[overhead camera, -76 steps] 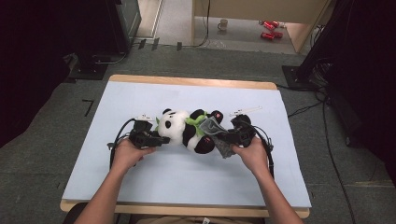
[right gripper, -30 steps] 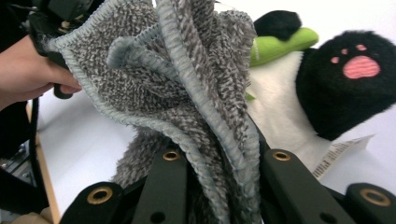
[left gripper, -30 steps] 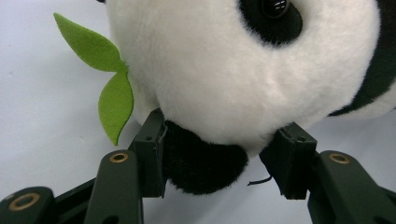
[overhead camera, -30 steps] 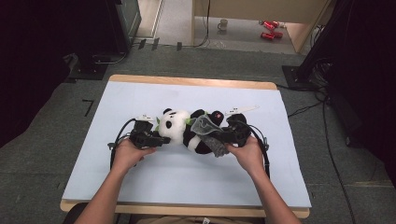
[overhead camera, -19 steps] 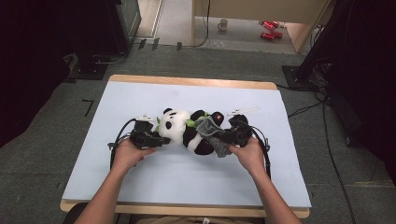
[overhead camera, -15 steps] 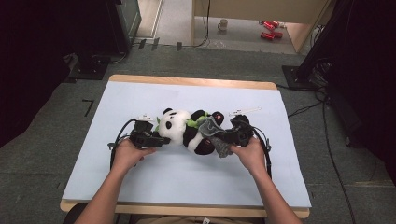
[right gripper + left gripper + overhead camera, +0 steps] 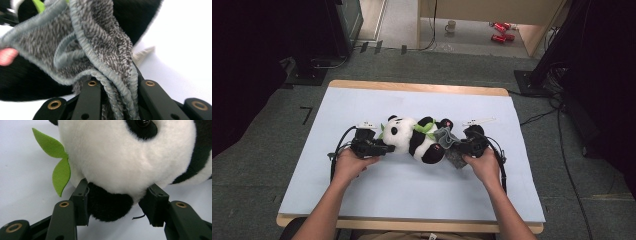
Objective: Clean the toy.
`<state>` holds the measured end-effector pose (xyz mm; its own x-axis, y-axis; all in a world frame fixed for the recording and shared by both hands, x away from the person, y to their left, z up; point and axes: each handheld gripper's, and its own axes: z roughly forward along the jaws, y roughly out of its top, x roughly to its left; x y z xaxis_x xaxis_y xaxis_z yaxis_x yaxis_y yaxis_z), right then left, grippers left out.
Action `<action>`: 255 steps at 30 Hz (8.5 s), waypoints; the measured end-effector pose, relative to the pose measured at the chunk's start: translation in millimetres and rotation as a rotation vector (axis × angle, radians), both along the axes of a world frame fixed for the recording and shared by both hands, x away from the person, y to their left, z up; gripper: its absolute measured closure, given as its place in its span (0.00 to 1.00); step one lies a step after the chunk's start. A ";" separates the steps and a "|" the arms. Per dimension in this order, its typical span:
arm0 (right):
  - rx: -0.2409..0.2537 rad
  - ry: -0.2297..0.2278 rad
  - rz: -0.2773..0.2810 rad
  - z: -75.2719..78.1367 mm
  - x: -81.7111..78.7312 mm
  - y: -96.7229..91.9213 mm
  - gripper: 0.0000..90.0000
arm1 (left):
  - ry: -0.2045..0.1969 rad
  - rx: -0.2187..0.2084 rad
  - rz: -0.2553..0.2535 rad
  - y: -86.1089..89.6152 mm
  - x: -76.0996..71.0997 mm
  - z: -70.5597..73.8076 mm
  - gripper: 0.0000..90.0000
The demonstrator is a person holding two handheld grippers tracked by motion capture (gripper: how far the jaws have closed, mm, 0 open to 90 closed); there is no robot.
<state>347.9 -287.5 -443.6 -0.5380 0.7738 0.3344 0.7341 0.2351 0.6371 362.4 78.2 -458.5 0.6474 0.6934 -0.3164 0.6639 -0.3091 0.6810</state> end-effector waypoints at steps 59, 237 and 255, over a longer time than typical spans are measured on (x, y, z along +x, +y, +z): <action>0.071 -0.080 -0.037 61.0 -8.2 0.3 0.87 | -0.320 -0.080 -0.131 -29.7 -1.3 12.6 0.20; 0.092 -0.156 -0.060 51.4 13.5 8.2 0.86 | -0.324 -0.004 -0.117 -43.3 18.5 8.3 0.35; 0.169 -0.286 -0.057 107.6 -13.8 22.7 0.87 | -0.133 -0.244 0.004 -31.5 -1.8 38.7 0.71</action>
